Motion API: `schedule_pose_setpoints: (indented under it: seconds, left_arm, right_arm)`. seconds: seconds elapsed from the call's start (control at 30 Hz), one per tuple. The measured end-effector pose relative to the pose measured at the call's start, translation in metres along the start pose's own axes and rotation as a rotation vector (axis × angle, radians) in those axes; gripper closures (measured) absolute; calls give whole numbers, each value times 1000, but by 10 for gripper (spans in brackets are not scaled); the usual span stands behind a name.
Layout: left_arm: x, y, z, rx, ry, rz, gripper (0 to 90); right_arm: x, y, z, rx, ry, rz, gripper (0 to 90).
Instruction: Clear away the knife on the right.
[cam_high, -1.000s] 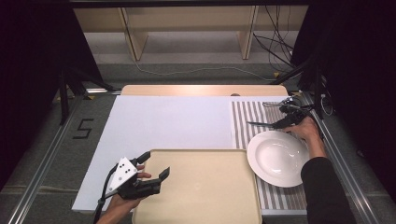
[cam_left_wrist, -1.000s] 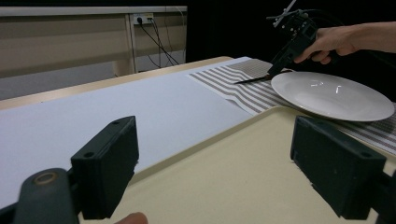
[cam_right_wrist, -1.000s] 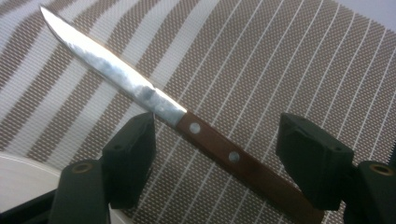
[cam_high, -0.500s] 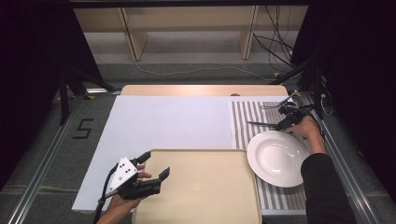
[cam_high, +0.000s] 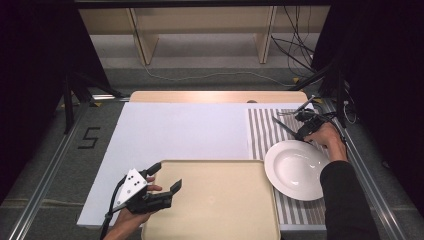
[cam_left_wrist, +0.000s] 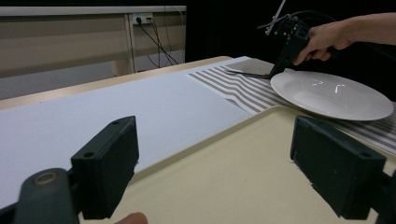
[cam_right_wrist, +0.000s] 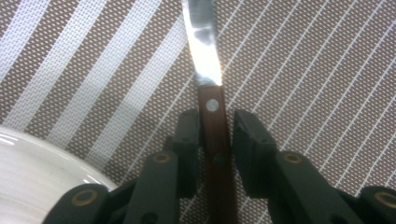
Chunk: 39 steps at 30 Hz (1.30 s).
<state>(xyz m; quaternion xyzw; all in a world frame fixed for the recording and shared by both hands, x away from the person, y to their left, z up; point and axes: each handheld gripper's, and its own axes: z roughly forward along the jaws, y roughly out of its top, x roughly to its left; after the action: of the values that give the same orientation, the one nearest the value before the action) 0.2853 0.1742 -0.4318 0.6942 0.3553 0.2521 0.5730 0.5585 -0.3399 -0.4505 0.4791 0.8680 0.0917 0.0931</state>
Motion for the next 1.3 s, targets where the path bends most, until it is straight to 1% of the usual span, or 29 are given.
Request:
schedule_pose_setpoints:
  seconds: [0.03, 0.07, 0.1, 0.17, 0.23, 0.33, 0.4, 0.47, 0.5, 0.53, 0.6, 0.63, 0.67, 0.73, 0.77, 0.83, 0.87, 0.9, 0.93, 0.97, 1.0, 1.03, 1.07, 1.1, 1.13, 1.17, 1.2, 1.3]
  left_arm:
    - [0, 0, 0, 1, 0, 2, 152]
    - [0, 0, 0, 1, 1, 2, 152]
    - [0, 0, 0, 1, 1, 2, 152]
    - [0, 0, 0, 2, 1, 2, 152]
    - [0, 0, 0, 0, 2, 3, 152]
    - [0, 0, 1, -1, 3, -1, 152]
    - [0, 0, 1, -1, 4, -1, 152]
    - [0, 0, 0, -1, 4, -1, 152]
    - [0, 0, 0, -1, 4, 0, 152]
    - [0, 0, 0, 0, 4, 0, 152]
    - [0, 0, 1, 0, 6, 0, 152]
    - [0, 0, 1, 1, 6, 0, 153]
    - [0, 0, 1, 1, 6, 0, 152]
    - [0, 0, 1, 3, 5, 2, 153]
    - [0, 0, 1, 3, 6, 2, 152]
    - [0, 0, 1, 4, 6, 3, 153]
    - [0, -1, 1, 4, 6, 2, 153]
    - [0, -1, 1, 5, 7, 2, 153]
    - [0, -1, 1, 5, 7, 2, 153]
    - [0, -1, 1, 3, 8, 2, 153]
    - [0, -1, 1, 1, 9, 0, 153]
    - [0, -1, 1, 1, 9, 0, 153]
    - [0, -1, 1, 3, 7, 1, 153]
    - [0, -1, 1, 3, 7, -1, 153]
    - [0, -1, 1, 3, 7, -1, 152]
    - [0, -1, 1, 3, 8, 1, 153]
    - [0, -1, 1, 3, 8, 1, 153]
    - [0, 0, 1, 1, 10, -2, 153]
  right_arm:
    - [1, 0, 0, 0, 3, -11, 757]
    - [3, 0, 0, -3, 0, 2, 762]
    - [3, 0, 0, -3, 0, 2, 762]
    - [3, 1, 0, 2, -7, -21, 765]
    - [4, 1, 0, 6, -16, -27, 771]
    - [5, 1, 0, 5, -23, -53, 775]
    - [7, 2, 0, 0, -38, -64, 776]
    - [8, 2, 0, 1, -70, -88, 778]
    - [8, 1, 0, -6, -74, -86, 778]
    - [8, 1, 0, -3, -81, -100, 778]
    - [7, 0, -1, -11, -99, -111, 778]
    - [7, -1, -2, -21, -103, -109, 779]
    - [7, -1, -4, -26, -105, -118, 779]
    - [7, -1, -5, -36, -105, -111, 779]
    - [6, -2, -9, -60, -113, -115, 779]
    - [6, -2, -11, -70, -118, -112, 779]
    - [6, -3, -14, -80, -124, -119, 779]
    - [5, -3, -20, -105, -142, -133, 779]
    - [5, -3, -20, -105, -142, -133, 779]
    - [6, -3, -25, -117, -147, -133, 779]
    - [7, -3, -35, -156, -144, -132, 778]
    - [7, -3, -35, -156, -144, -132, 778]
    - [8, -3, -40, -178, -143, -125, 779]
    - [10, -4, -50, -220, -136, -122, 778]
    - [10, -4, -50, -220, -136, -122, 778]
    - [14, -6, -57, -246, -131, -118, 778]
    - [14, -6, -57, -246, -131, -118, 778]
    - [22, -9, -66, -281, -130, -114, 778]
